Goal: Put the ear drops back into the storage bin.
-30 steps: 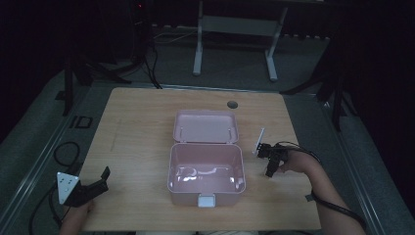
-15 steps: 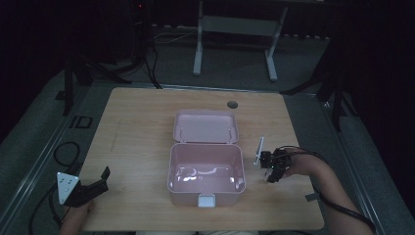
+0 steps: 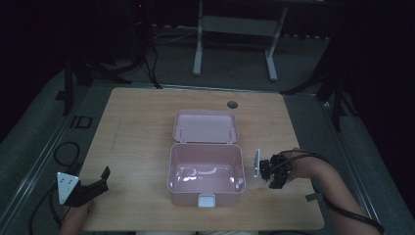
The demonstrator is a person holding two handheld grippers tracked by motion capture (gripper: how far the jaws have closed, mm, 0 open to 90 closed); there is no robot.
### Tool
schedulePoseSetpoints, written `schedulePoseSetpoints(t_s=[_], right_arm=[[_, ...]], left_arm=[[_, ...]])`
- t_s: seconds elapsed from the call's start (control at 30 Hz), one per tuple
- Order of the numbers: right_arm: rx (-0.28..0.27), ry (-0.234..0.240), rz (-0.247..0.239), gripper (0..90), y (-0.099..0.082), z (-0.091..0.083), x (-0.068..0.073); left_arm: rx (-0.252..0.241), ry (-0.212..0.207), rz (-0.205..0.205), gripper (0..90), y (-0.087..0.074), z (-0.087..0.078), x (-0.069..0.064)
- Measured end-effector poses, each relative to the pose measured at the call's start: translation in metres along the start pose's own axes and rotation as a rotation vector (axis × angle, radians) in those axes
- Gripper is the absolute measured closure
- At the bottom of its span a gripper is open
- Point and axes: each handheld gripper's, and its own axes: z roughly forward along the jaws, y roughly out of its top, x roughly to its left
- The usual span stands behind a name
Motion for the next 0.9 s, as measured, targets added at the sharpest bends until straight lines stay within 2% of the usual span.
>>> schedulePoseSetpoints(t_s=[0.13, 0.3, 0.37, 0.67, 0.9], right_arm=[[0.0, 0.009, -0.026, 59.9, 0.004, -0.004, 0.005], [0.022, 0.011, -0.026, 59.9, 0.006, -0.009, 0.006], [0.016, 0.028, -0.027, 59.9, 0.006, -0.013, 0.006], [0.036, 0.009, -0.018, 59.9, 0.006, -0.036, 0.008], [0.023, -0.004, -0.034, 59.9, 0.009, -0.056, 0.014]], left_arm=[[0.0, 0.001, -0.002, 1.0, 0.0, 0.0, 0.0], [0.0, 0.0, 0.0, 1.0, 0.0, 0.0, 0.0], [-0.001, -0.001, -0.002, 1.0, 0.0, 0.0, 0.0], [-0.001, -0.001, -0.001, 1.0, 0.0, 0.0, 0.0], [-0.002, 0.0, -0.001, 0.9, 0.0, 0.0, 0.0]])
